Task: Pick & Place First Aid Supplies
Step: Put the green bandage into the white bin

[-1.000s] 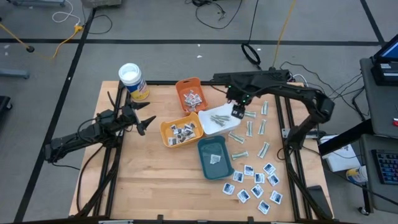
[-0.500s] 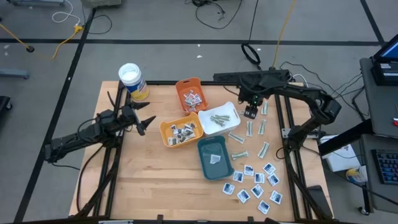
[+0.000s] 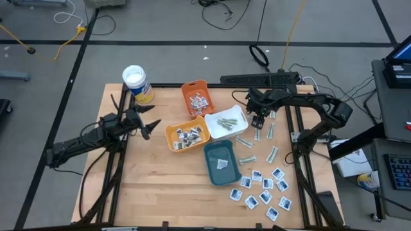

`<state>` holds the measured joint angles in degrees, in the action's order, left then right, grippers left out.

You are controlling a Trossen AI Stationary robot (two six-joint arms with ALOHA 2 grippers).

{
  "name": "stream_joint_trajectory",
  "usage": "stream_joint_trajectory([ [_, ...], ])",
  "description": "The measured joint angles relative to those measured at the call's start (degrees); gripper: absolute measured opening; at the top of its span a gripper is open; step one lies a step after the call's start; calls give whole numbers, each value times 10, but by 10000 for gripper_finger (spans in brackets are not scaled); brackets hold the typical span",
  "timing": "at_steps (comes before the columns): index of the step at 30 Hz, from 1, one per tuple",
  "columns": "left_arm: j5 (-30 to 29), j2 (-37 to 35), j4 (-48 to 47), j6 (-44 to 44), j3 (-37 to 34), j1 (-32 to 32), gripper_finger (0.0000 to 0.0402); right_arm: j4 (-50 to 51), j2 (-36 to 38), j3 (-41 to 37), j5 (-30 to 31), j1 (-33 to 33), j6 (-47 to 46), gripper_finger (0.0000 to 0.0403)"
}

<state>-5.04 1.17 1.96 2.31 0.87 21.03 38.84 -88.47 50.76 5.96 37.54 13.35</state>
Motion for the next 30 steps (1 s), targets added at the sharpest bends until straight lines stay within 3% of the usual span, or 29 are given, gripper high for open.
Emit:
stream_joint_trajectory([
  [9,0,0,0,0,0,0,379,-31,-3,-30,-1,3,17,198],
  [12,0,0,0,0,0,0,379,-33,-3,-31,-3,3,17,151],
  [18,0,0,0,0,0,0,379,-35,-4,-32,0,3,9,13],
  [25,0,0,0,0,0,0,379,53,-3,5,3,3,-21,2],
  [30,0,0,0,0,0,0,379,144,-2,72,3,3,-28,1],
])
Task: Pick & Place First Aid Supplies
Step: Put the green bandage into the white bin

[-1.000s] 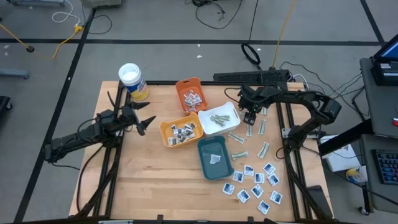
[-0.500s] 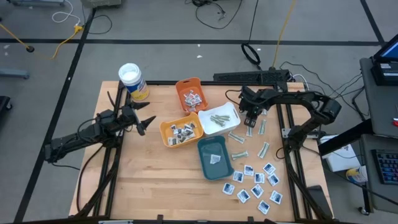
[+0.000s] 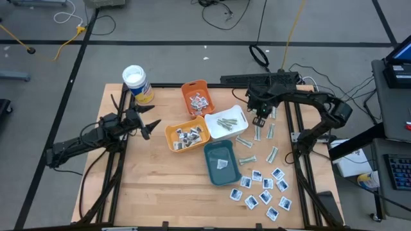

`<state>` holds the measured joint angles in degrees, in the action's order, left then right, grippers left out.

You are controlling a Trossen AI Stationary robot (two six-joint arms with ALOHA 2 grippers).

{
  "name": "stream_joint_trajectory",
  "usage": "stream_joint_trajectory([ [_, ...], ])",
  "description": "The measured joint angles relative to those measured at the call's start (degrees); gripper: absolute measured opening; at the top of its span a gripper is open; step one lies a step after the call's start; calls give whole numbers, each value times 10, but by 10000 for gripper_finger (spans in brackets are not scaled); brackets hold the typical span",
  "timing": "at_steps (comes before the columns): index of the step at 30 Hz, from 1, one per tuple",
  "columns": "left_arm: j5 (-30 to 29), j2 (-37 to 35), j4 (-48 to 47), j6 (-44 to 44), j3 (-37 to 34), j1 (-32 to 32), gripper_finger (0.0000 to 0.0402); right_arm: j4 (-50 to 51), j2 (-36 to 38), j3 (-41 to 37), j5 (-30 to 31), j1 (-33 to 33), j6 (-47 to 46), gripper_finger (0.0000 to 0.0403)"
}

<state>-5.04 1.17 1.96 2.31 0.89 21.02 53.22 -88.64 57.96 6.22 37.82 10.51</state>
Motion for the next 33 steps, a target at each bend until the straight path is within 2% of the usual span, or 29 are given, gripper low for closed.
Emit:
stream_joint_trajectory([
  [8,0,0,0,0,0,0,379,136,0,131,0,-10,-30,1],
  [13,0,0,0,0,0,0,379,146,-19,209,-2,-68,-29,0],
  [19,0,0,0,0,0,0,379,149,-82,299,-4,-129,-36,0],
  [33,0,0,0,0,0,0,379,54,-215,307,-5,-192,-43,0],
])
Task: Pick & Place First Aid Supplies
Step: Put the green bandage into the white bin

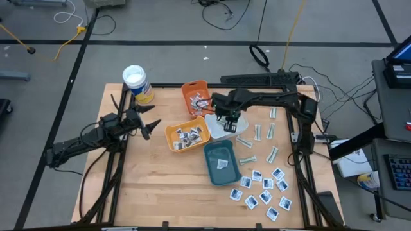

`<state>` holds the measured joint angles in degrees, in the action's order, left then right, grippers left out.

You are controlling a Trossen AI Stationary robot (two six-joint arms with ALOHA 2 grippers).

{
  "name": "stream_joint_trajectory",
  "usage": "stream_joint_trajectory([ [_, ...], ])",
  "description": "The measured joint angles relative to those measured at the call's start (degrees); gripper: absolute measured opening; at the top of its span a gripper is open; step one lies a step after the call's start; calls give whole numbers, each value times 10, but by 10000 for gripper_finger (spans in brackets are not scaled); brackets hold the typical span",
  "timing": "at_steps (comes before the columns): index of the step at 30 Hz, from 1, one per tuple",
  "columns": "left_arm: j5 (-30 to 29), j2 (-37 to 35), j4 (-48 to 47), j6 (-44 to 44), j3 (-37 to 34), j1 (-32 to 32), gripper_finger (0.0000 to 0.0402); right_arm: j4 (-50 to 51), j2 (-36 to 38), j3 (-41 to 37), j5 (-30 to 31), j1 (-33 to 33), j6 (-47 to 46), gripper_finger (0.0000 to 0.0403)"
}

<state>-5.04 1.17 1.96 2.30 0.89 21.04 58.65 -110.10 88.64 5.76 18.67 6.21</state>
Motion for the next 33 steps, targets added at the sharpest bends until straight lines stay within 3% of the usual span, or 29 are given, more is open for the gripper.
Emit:
stream_joint_trajectory([
  [13,0,0,0,0,0,0,379,-28,-24,0,0,-18,4,8],
  [16,0,0,0,0,0,0,379,-24,-24,0,-13,-19,-1,42],
  [20,0,0,0,0,0,0,379,-24,-14,0,-27,-18,-39,119],
  [25,0,0,0,0,0,0,379,-27,14,0,33,-11,-151,209],
  [33,0,0,0,0,0,0,379,-18,46,0,49,10,-397,259],
])
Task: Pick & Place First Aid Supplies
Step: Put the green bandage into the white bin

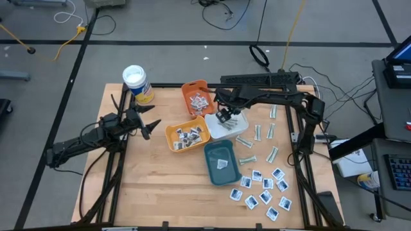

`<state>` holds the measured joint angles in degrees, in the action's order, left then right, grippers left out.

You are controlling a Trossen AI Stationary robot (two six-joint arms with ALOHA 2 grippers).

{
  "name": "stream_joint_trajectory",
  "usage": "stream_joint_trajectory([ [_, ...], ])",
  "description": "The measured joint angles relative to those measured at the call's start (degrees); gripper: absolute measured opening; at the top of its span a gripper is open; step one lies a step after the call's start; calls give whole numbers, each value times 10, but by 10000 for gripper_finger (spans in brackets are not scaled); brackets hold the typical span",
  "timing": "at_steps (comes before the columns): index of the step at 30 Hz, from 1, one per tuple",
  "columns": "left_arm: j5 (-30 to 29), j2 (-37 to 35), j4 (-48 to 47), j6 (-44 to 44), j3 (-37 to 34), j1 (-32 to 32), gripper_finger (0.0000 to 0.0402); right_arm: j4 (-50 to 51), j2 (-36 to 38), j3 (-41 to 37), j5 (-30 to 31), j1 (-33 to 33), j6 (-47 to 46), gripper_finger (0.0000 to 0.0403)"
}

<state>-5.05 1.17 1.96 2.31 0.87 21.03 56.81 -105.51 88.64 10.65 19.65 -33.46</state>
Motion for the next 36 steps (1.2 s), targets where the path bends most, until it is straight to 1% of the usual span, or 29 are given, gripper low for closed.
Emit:
stream_joint_trajectory([
  [3,0,0,0,0,0,0,379,15,9,0,0,9,-89,261],
  [7,0,0,0,0,0,0,379,31,14,0,-1,17,-152,259],
  [11,0,0,0,0,0,0,379,50,32,-1,-1,32,-164,261],
  [14,0,0,0,0,0,0,379,50,47,-21,0,53,-164,261],
  [17,0,0,0,0,0,0,379,51,70,-53,0,75,-168,259],
  [26,0,0,0,0,0,0,379,29,162,-192,3,158,-190,259],
  [30,0,0,0,0,0,0,379,25,206,-246,30,194,-206,259],
  [36,0,0,0,0,0,0,379,17,256,-307,31,238,-214,260],
])
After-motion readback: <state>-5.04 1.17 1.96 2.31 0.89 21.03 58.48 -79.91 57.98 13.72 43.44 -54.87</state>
